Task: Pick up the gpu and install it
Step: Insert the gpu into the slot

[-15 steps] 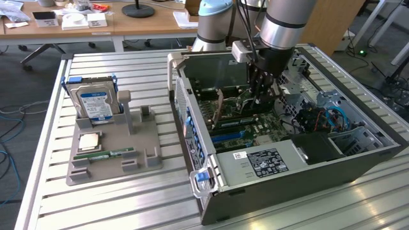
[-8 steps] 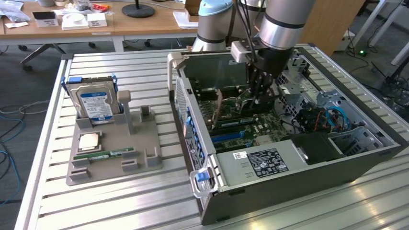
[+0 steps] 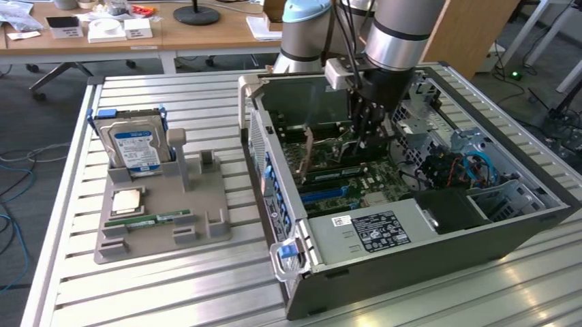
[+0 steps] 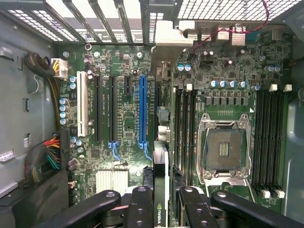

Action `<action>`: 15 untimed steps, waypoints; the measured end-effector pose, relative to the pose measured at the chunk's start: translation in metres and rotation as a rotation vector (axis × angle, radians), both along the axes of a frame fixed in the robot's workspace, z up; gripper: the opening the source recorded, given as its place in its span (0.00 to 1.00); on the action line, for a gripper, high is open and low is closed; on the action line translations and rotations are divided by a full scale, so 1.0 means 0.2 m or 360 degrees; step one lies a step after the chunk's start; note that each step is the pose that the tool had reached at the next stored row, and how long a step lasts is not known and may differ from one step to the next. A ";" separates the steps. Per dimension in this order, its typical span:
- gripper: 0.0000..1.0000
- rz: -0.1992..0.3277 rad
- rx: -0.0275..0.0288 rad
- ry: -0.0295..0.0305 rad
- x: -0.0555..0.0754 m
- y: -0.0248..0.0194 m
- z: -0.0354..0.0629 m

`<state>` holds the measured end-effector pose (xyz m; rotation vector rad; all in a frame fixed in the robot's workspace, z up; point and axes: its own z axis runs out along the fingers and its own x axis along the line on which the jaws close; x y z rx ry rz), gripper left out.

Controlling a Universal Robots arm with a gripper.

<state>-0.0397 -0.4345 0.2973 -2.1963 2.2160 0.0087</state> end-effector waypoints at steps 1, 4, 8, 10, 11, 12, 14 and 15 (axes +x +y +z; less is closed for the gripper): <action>0.26 0.0000 0.00001 -0.00001 0.00 0.000 0.000; 0.26 0.0000 0.00001 0.00000 -0.01 0.000 0.000; 0.26 0.0000 0.00001 -0.00005 -0.02 0.000 0.000; 0.26 0.0000 0.00002 -0.00006 -0.03 0.000 0.000; 0.26 0.0000 0.00003 -0.00008 -0.03 0.000 -0.002; 0.26 0.0000 0.00002 -0.00008 -0.03 0.000 -0.005; 0.26 0.0000 0.00000 -0.00007 -0.03 0.000 -0.011; 0.26 0.0000 0.00001 -0.00006 -0.03 0.000 -0.015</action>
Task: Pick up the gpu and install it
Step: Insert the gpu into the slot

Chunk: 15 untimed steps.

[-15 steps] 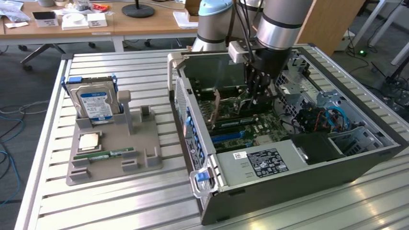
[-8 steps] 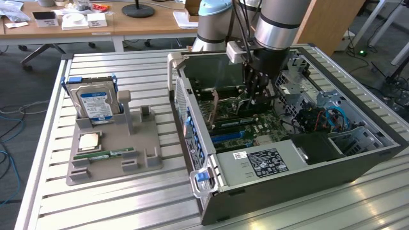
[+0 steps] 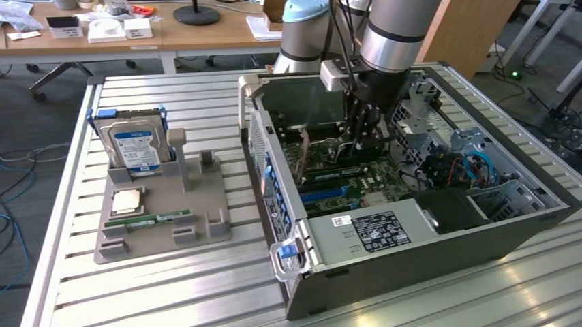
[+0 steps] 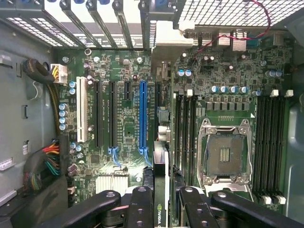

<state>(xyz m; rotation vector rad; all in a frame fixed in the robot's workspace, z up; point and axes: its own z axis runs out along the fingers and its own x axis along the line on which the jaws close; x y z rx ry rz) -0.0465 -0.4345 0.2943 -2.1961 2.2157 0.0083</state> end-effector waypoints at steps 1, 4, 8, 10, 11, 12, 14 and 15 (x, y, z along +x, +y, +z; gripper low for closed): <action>0.26 0.0000 0.00000 -0.00001 0.00 0.000 -0.004; 0.26 0.0000 0.00000 0.00000 0.00 0.000 -0.017; 0.26 0.0000 -0.00005 0.00002 -0.01 0.000 -0.024; 0.26 0.0000 -0.00003 0.00002 -0.02 0.000 -0.025; 0.26 0.0000 -0.00002 0.00000 -0.02 0.000 -0.026; 0.26 0.0000 0.00003 -0.00003 -0.02 -0.002 -0.026; 0.26 0.0000 -0.00003 0.00000 -0.02 -0.009 -0.026; 0.26 0.0000 -0.00002 0.00000 -0.02 -0.013 -0.026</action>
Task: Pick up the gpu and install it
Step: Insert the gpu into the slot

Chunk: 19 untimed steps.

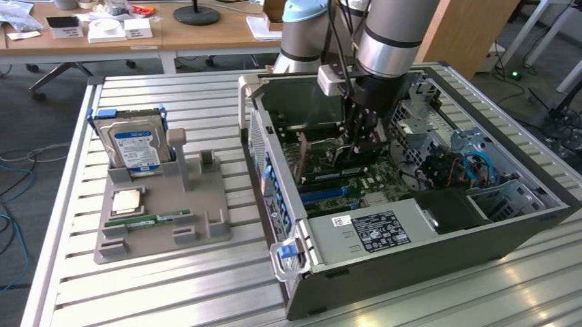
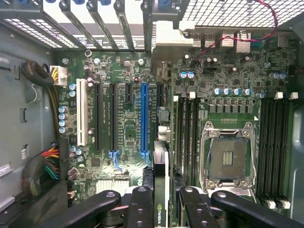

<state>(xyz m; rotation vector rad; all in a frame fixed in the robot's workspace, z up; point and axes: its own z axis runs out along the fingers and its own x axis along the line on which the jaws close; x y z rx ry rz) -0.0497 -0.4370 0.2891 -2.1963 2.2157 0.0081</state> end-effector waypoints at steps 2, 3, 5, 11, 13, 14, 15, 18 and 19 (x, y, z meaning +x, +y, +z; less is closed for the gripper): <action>0.26 0.0000 0.00000 0.00000 0.00 -0.008 0.000; 0.26 0.0000 -0.00001 -0.00001 0.00 -0.013 0.000; 0.26 0.0000 -0.00001 0.00000 0.00 -0.022 0.000; 0.26 0.0000 -0.00001 0.00000 0.00 -0.043 0.000; 0.26 0.0000 -0.00001 -0.00001 0.00 -0.045 0.000; 0.26 0.0000 -0.00001 -0.00001 0.00 -0.045 0.000; 0.26 0.0000 0.00000 -0.00001 0.00 -0.045 0.000; 0.26 0.0000 -0.00001 0.00000 0.00 -0.046 0.000; 0.26 0.0000 -0.00001 -0.00001 -0.01 -0.046 0.000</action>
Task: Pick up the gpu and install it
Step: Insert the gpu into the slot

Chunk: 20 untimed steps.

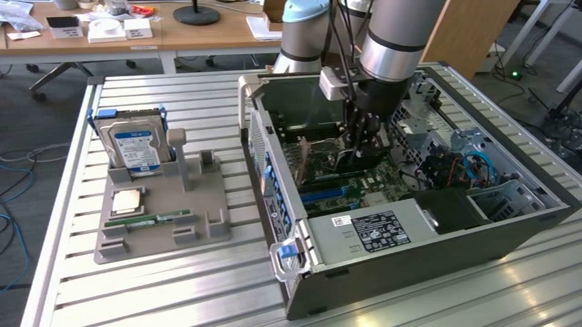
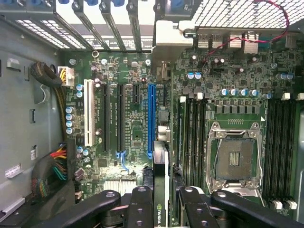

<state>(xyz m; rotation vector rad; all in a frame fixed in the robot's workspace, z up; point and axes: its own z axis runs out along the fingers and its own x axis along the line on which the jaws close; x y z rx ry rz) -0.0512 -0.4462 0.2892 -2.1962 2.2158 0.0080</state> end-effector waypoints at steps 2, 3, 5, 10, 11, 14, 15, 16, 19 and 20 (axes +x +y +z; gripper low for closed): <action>0.26 0.0000 0.00000 0.00001 -0.01 0.000 0.000; 0.26 0.0000 0.00000 0.00001 -0.01 0.000 0.000; 0.26 0.0000 -0.00002 0.00001 -0.02 0.000 0.000; 0.26 0.0000 -0.00037 0.00001 -0.02 -0.016 0.000; 0.26 0.0000 -0.00036 0.00001 -0.02 -0.018 0.000; 0.26 0.0000 -0.00037 0.00000 -0.02 -0.022 0.000; 0.26 0.0000 -0.00039 0.00000 -0.02 -0.022 0.000; 0.26 0.0000 -0.00039 -0.00001 -0.03 -0.023 0.000; 0.26 0.0000 -0.00038 -0.00006 -0.04 -0.023 0.000; 0.26 0.0000 -0.00038 -0.00006 -0.04 -0.023 0.000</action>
